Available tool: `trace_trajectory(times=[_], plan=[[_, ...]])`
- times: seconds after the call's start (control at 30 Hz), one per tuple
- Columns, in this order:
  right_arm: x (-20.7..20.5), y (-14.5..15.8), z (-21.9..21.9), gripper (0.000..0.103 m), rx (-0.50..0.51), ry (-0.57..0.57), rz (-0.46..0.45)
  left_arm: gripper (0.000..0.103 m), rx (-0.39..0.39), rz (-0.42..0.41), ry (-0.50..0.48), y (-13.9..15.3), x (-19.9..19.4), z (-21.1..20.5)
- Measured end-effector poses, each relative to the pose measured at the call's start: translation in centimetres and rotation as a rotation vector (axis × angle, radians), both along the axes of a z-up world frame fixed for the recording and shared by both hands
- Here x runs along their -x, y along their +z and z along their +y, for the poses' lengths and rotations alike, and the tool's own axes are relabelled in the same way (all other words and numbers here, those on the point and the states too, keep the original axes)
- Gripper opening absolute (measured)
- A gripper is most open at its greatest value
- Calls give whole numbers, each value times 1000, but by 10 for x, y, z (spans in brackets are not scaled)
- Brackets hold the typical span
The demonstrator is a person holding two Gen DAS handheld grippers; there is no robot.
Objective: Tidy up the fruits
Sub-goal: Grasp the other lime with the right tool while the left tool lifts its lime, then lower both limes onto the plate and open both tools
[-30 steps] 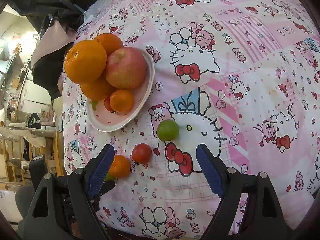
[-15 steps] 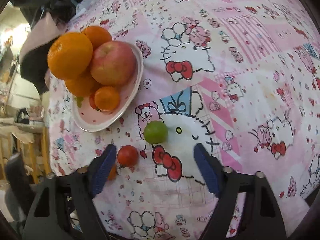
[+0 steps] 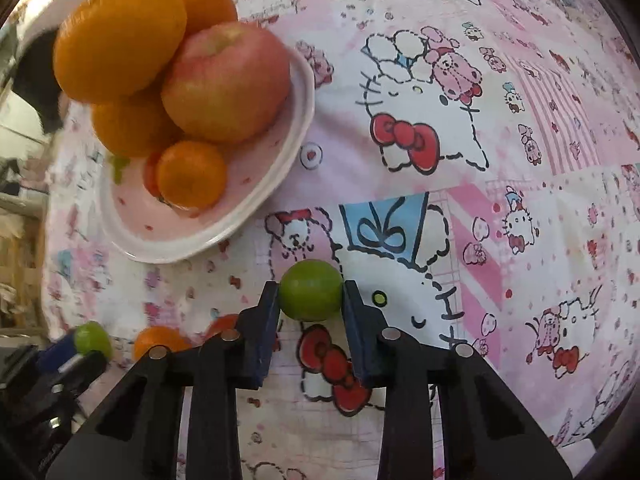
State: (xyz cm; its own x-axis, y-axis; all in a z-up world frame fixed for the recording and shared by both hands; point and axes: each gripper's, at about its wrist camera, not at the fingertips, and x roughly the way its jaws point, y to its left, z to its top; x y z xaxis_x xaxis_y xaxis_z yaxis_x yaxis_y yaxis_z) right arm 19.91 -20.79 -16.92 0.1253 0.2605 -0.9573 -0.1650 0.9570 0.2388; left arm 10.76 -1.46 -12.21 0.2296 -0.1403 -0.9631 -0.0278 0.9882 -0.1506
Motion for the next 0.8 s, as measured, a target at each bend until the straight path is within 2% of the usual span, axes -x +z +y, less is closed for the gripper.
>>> trace_trajectory(times=[0.37, 0.57, 0.67, 0.8], plan=[[4, 37, -26, 33, -128, -75, -86, 26, -21, -65, 12, 11, -3, 0], [4, 63, -35, 33, -226, -133, -145, 26, -25, -167, 37, 37, -8, 7], [6, 81, -35, 33, -270, -119, -195, 26, -23, -211, 39, 51, -15, 11], [6, 91, -27, 33, -297, -79, -208, 26, -16, -208, 22, 60, -31, 9]])
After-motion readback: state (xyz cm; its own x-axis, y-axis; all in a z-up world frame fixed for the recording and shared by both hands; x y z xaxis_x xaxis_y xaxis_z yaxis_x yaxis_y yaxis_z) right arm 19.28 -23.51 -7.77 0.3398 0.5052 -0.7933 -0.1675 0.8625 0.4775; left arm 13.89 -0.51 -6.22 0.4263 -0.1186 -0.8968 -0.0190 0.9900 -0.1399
